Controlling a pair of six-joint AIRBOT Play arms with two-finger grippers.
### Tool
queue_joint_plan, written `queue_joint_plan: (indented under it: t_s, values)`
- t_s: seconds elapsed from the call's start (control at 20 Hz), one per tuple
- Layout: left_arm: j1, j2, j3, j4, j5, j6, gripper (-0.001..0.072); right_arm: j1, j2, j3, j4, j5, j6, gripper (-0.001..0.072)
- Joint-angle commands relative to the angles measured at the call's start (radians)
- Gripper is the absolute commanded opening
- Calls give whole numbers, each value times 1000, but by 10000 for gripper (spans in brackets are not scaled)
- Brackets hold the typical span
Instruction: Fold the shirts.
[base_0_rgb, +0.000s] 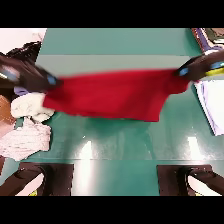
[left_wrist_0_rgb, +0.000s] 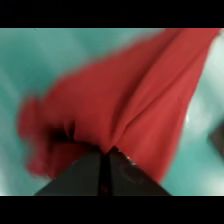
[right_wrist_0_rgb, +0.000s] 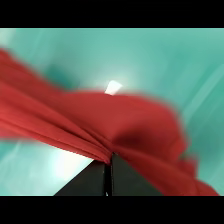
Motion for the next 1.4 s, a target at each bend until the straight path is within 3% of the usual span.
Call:
queue_joint_plan:
  t_s: [0.0,0.15,0.2,0.25,0.3,0.5,0.65,0.85,0.95,1.1,1.3,1.35]
  values:
    - [-1,0,-411,-2,93,27,28,65,-66,-237,2,-75,2,14]
    - [-1,0,-630,10,221,58,30,79,-66,-402,3,-168,-3,14]
    - [-1,0,-657,14,234,55,80,72,-66,-430,4,-167,-3,14]
    - [-1,0,-662,18,232,55,415,63,-66,-447,6,-163,-3,14]
    - [-1,0,-657,18,231,48,653,58,-65,-459,7,-159,-3,14]
    - [-1,0,-526,74,237,47,652,50,-46,-461,5,-149,-3,14]
    - [-1,0,-400,146,304,-14,653,50,-8,-461,5,-162,-3,14]
    - [-1,-75,-388,160,345,-19,652,50,9,-462,5,-164,-3,14]
    - [-1,-166,-388,102,358,4,653,51,9,-462,5,-163,-3,14]
    - [-4,-285,-388,-92,375,106,652,51,9,-462,5,-164,-3,14]
    - [-43,-401,-388,-111,378,107,652,51,9,-462,6,-164,-3,15]
    - [-47,-414,-388,-107,392,98,577,51,9,-462,6,-164,-3,15]
